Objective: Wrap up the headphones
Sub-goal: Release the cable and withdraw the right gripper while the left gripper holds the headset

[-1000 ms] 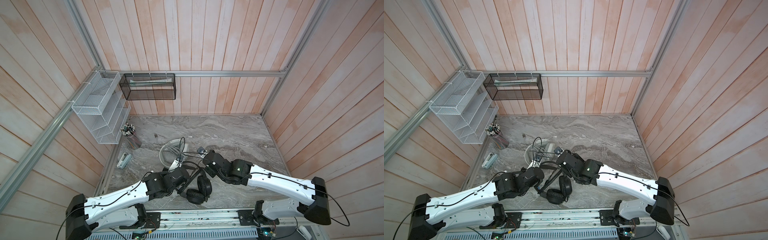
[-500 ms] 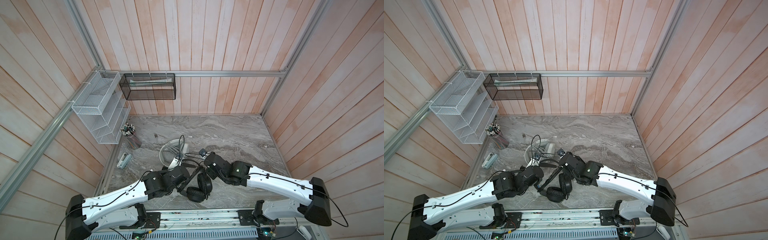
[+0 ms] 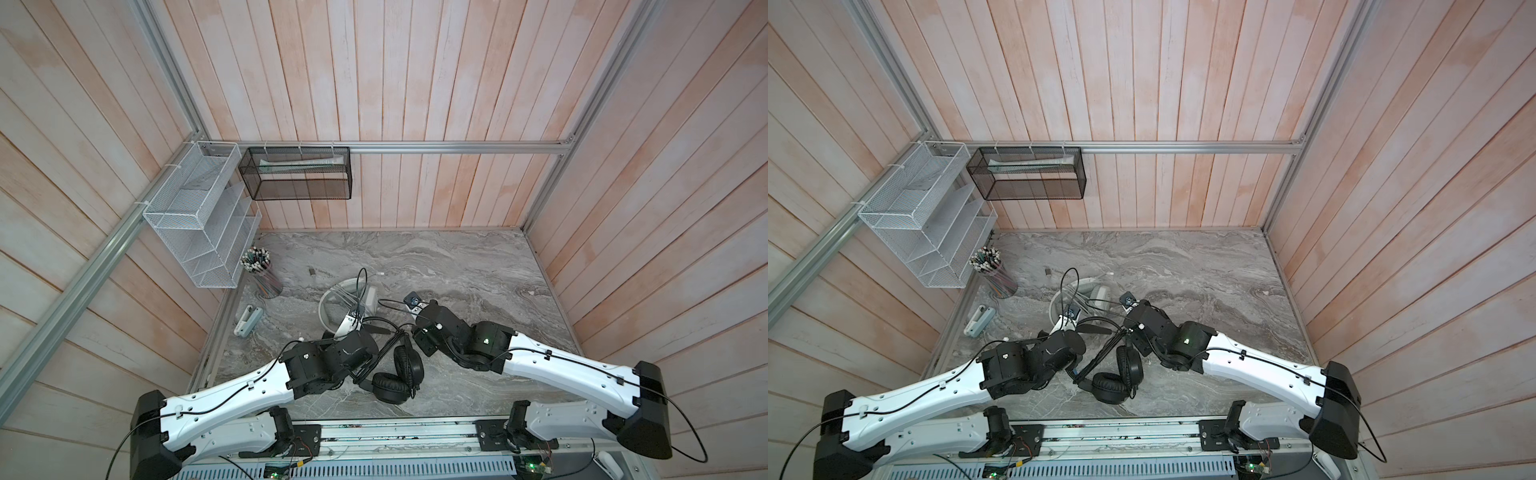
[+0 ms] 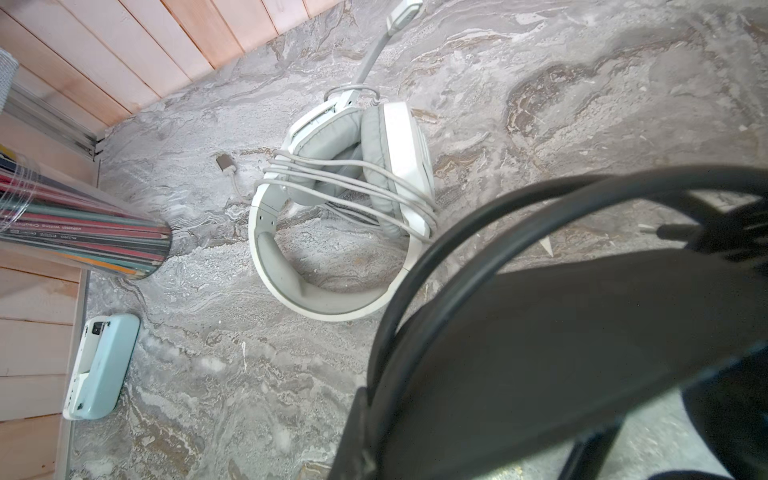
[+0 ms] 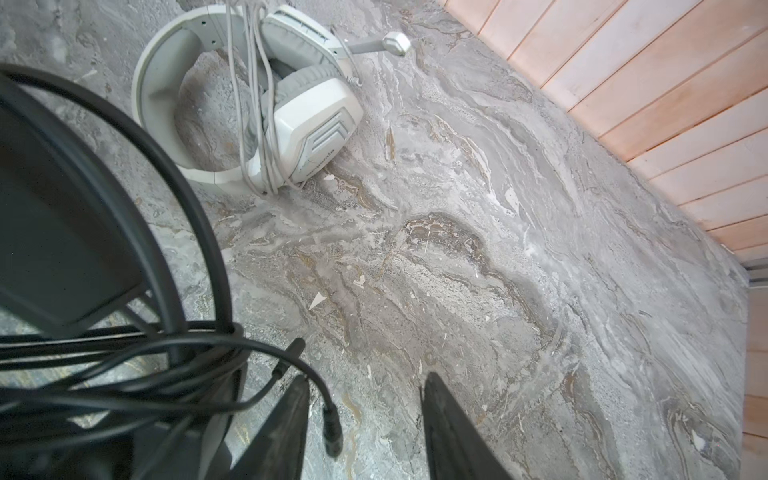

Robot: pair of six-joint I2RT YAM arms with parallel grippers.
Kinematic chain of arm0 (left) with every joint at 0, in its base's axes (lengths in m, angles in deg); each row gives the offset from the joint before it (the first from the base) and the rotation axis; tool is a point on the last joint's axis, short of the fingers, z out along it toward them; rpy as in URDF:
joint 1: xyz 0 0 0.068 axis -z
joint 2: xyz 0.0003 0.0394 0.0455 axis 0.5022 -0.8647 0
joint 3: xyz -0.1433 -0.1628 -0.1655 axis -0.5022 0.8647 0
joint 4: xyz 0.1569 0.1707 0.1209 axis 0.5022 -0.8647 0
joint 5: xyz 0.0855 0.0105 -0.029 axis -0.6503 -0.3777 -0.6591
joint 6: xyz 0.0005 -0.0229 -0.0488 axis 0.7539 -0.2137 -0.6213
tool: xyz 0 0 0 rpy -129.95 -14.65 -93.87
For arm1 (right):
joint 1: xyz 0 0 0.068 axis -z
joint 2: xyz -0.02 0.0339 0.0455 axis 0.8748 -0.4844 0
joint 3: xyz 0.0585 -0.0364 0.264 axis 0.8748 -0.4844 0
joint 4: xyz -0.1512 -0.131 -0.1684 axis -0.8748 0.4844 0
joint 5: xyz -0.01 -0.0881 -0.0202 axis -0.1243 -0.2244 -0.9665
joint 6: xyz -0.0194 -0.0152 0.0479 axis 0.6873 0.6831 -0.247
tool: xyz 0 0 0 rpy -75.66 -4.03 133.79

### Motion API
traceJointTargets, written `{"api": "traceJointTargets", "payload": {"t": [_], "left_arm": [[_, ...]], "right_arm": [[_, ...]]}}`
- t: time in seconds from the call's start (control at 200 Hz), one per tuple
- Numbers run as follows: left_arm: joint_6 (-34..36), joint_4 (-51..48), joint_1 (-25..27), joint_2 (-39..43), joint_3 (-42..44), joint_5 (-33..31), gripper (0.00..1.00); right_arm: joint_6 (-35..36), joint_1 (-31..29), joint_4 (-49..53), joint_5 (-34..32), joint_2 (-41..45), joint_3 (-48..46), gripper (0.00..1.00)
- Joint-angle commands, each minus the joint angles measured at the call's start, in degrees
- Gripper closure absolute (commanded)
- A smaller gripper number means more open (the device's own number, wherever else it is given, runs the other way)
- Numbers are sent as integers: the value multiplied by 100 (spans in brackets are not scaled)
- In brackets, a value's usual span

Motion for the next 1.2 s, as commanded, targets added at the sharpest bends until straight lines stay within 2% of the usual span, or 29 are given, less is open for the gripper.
{"api": "traceJointTargets", "payload": {"t": [0.0, 0.17, 0.235, 0.27, 0.295, 0.495, 0.74, 1.015, 1.195], "left_arm": [[-278, 142, 11, 82, -363, -146, 100], [-357, 89, 11, 47, -479, -131, 100], [-423, 43, 11, 21, -568, -107, 100], [-472, -8, 11, -5, -632, -89, 100], [-516, -39, 11, -30, -701, -68, 100], [-882, -463, 11, -468, -1572, 173, 100], [-1073, -659, 11, -1225, -2471, 307, 100], [-370, -170, -76, -2290, -3222, 563, 100], [178, 545, -362, -2719, -3334, 1297, 100]], "right_arm": [[-111, 76, 44, -194, 221, 110, 47], [-203, 448, -98, -204, 662, 97, 24], [-350, 658, -105, -316, 829, 113, 11], [-441, 786, -133, -422, 953, 114, 7], [-521, 877, -169, -515, 1058, 103, 0], [-1174, 1664, -622, -1595, 2146, -309, 1], [-1572, 1841, -915, -2465, 3238, -770, 1], [-1524, 1842, -1054, -2742, 3745, -1053, 1], [-1515, 1843, -1101, -2675, 3952, -1258, 1]]}}
